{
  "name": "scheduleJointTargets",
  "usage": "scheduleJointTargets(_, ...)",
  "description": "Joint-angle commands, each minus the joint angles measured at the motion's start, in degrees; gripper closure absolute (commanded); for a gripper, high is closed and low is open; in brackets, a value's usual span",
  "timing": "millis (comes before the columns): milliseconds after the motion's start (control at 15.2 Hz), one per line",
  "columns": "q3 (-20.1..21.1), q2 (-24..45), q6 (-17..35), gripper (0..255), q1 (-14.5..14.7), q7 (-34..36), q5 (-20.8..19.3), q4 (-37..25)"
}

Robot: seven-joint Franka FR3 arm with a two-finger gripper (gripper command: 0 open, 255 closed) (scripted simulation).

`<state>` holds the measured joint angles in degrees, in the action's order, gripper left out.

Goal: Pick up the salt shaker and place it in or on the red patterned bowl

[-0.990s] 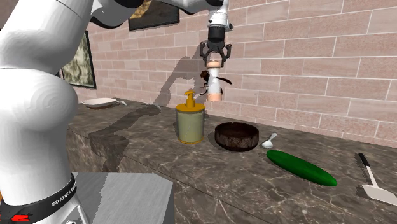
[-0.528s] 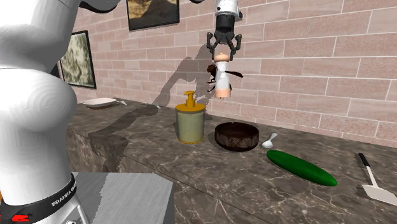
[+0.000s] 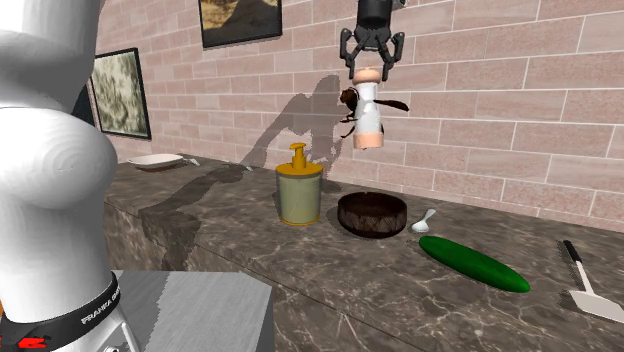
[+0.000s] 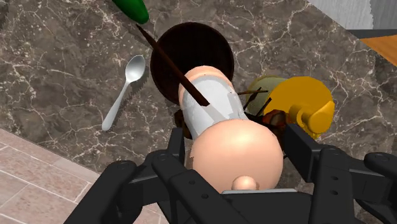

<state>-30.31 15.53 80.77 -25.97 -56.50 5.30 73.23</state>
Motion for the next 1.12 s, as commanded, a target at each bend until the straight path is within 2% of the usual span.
scheduleJointTargets(0, -0.85, -1.56, -0.48, 255, -1.03, -2.14, -0.8, 0.93)
scheduleJointTargets(198, -1.99, -2.82, -1.37, 255, -2.61, -4.95, -1.51, 1.12)
scheduleJointTargets(1056, -1.56, -6.01, 9.9, 255, -0.91, -3.68, -3.12, 15.18)
